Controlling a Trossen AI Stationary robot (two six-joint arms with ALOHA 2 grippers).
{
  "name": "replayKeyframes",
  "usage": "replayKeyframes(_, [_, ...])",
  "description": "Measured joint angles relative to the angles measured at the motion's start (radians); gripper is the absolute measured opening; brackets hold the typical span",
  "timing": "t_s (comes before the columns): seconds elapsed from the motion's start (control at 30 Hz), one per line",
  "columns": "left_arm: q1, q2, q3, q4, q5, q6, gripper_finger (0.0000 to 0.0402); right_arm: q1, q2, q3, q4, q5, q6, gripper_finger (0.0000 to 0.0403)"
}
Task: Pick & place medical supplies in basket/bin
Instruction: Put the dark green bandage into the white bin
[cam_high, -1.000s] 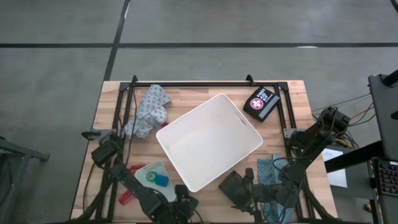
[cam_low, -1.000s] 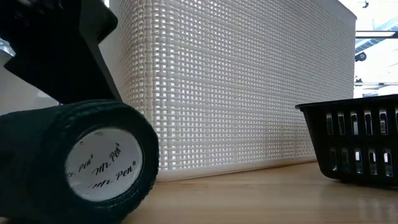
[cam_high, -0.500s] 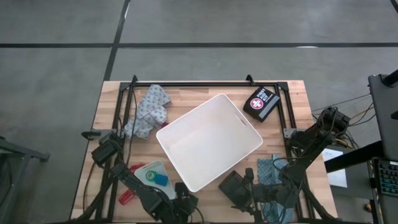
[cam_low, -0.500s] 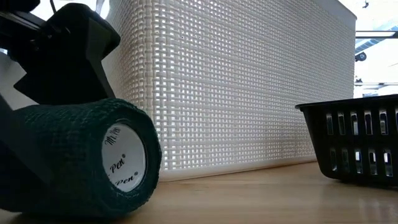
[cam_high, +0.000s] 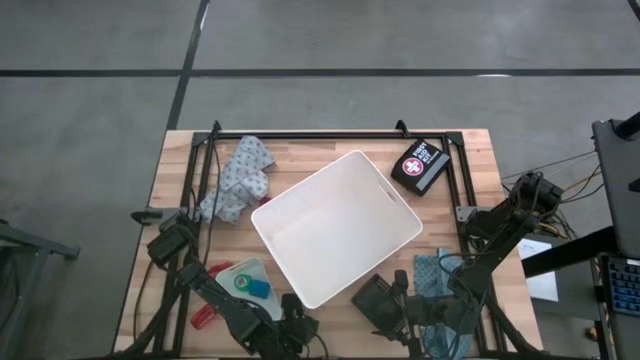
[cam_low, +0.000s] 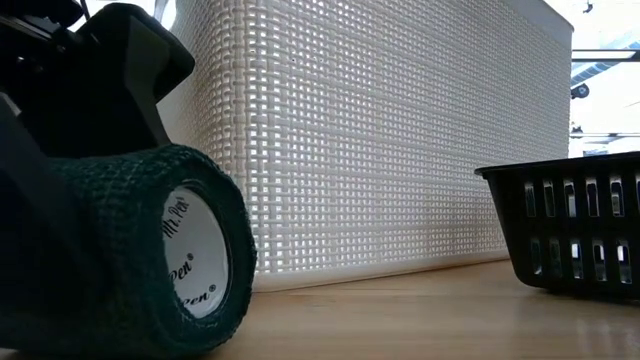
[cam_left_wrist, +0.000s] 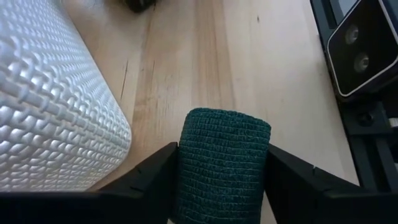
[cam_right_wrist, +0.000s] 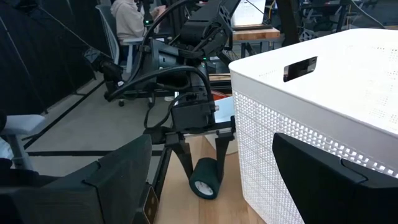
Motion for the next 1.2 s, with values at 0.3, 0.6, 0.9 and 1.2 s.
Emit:
replayKeyframes(0.3, [0.000,-0.001,0.001,0.005,0.003,0.000,0.0207,0.000,0.000,0.000,0.000,0.000,0.000,0.0329])
replayKeyframes(0.6, [-0.003,-0.059,0.025,0.007,0.017,0.035,0.0206,0.000,0.000,0.000,0.000,0.000,0.000,0.0329])
replayKeyframes(0.9, [-0.010,-0.085,0.119,-0.140,-0.001,0.031,0.0206,0.000,0.000,0.000,0.000,0.000,0.000,0.0329])
replayKeyframes(1.2, [-0.042,-0.095,0.281,-0.507,-0.008,-0.204,0.0206,0.000,0.000,0.000,0.000,0.000,0.000,0.0329])
